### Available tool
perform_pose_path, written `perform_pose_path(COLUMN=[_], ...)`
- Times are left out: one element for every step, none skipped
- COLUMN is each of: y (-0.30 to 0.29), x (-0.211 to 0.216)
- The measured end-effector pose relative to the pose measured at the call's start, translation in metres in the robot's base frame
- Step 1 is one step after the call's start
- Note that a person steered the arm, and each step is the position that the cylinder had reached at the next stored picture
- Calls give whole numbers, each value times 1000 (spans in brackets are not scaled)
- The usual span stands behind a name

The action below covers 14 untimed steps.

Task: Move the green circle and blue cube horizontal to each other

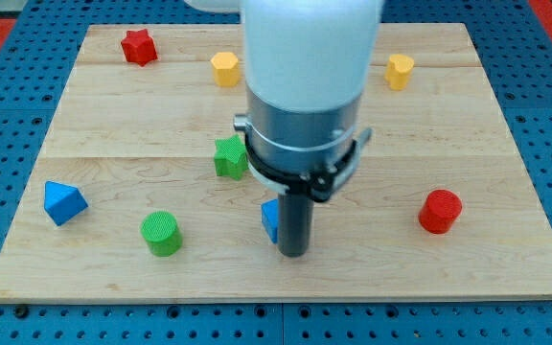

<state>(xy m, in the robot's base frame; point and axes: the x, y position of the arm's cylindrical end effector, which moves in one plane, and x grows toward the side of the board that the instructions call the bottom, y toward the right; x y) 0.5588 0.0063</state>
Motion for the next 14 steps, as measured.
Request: perform_pose_path(y=[-15,-21,-51,-141,-166,-112,-45,-22,-45,-16,13,41,38,37], x=[-12,0,35,44,3,-24,-21,-16,0,14,2,-9,-14,-42])
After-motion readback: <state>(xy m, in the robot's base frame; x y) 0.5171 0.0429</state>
